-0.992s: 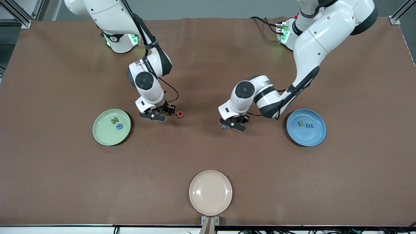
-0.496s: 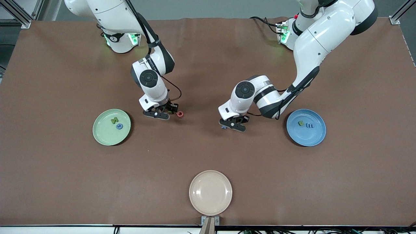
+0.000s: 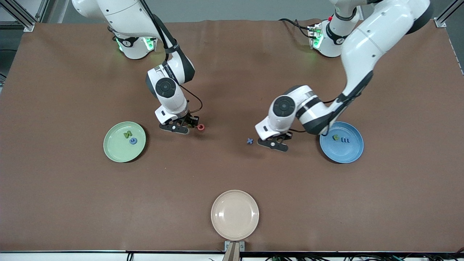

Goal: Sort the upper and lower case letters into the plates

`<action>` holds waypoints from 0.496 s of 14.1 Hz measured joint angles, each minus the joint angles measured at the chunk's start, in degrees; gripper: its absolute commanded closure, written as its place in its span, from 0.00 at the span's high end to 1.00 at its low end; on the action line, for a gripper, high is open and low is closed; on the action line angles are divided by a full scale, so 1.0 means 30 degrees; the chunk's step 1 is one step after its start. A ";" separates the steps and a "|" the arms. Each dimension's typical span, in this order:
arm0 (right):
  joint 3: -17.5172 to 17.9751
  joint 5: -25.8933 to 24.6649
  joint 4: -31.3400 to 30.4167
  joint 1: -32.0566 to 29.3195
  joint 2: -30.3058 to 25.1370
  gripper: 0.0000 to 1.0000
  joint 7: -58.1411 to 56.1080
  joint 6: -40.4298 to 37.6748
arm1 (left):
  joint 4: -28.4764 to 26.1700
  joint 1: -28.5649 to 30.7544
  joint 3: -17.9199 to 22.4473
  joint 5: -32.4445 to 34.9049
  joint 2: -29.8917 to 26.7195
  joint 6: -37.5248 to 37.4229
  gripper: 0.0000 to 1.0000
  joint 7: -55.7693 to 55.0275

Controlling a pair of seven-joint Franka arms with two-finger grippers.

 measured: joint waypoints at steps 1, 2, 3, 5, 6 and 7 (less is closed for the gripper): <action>0.0000 0.0000 0.0029 0.0007 0.0001 0.63 0.0069 0.0000 | -0.0223 0.1454 -0.0890 0.0000 -0.0247 -0.0463 0.08 0.0815; 0.0001 0.0000 0.0054 0.0013 0.0001 0.63 0.0160 0.0000 | -0.0571 0.3049 -0.1785 -0.0001 -0.0477 -0.0734 0.08 0.1704; 0.0003 0.0000 0.0076 0.0022 0.0003 0.63 0.0218 0.0000 | -0.0968 0.4552 -0.2492 0.0004 -0.0677 -0.0825 0.08 0.2593; 0.0015 0.0000 0.0089 0.0127 0.0018 0.63 0.0395 0.0000 | -0.1615 0.6821 -0.3109 0.0240 -0.0911 -0.0836 0.08 0.4381; 0.0022 0.0000 0.0089 0.0308 0.0050 0.63 0.0560 -0.0002 | -0.1826 0.7642 -0.3156 0.0751 -0.0934 -0.0836 0.08 0.5128; 0.0023 0.0000 0.0088 0.0516 0.0130 0.63 0.0734 -0.0002 | -0.2006 0.8363 -0.3149 0.1334 -0.0929 -0.0835 0.08 0.5713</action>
